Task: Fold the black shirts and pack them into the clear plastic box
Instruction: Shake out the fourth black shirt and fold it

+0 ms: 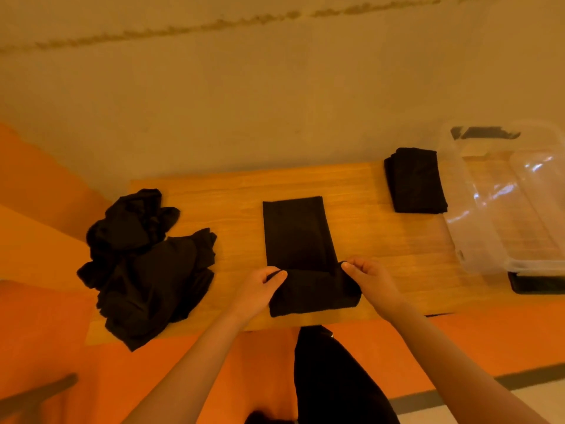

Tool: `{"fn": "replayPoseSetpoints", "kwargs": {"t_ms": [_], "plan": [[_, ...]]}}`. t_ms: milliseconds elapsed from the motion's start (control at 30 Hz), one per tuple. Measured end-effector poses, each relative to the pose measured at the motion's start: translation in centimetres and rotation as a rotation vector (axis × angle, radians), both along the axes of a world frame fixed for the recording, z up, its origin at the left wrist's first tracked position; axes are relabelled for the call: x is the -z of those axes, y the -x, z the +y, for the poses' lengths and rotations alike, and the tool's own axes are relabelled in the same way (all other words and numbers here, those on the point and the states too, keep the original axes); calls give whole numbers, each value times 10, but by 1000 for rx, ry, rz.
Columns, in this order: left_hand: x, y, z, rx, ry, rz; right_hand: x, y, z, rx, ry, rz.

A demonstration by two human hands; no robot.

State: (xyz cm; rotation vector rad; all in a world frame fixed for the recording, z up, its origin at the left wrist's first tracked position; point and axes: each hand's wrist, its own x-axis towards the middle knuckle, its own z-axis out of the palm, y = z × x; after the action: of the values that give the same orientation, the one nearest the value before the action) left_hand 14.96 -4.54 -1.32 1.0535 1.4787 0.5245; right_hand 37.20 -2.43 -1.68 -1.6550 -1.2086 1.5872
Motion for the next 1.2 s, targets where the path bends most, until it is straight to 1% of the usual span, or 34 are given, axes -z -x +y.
{"fn": "replayPoseSetpoints", "kwargs": {"t_ms": [67,167,267,333,367,433,500,567,633,733,967,1067,1200], "plan": [[-3,4,23,-58,-19,12,1,5,26,12,16,2],[0,8,66,-151,-53,49,6,13,73,48,81,74],[13,12,106,-244,-37,45,16,20,119,54,153,168],[23,14,129,-282,-14,28,26,23,144,21,181,240],[29,15,139,-302,-2,22,32,24,155,-11,184,241],[41,16,153,-358,38,22,41,27,170,-58,173,169],[52,17,162,-397,58,40,52,29,179,-54,108,45],[61,16,167,-391,18,92,64,32,184,-62,1,-96],[65,16,170,-375,-50,151,73,34,186,-74,-66,-171],[71,15,174,-323,-136,269,80,37,189,-75,-96,-218],[75,12,179,-229,-325,413,77,41,197,-114,-155,-307],[76,11,185,-249,-338,452,74,42,199,-165,-233,-368],[84,13,191,-272,-266,523,80,45,201,-120,-247,-482]]}}
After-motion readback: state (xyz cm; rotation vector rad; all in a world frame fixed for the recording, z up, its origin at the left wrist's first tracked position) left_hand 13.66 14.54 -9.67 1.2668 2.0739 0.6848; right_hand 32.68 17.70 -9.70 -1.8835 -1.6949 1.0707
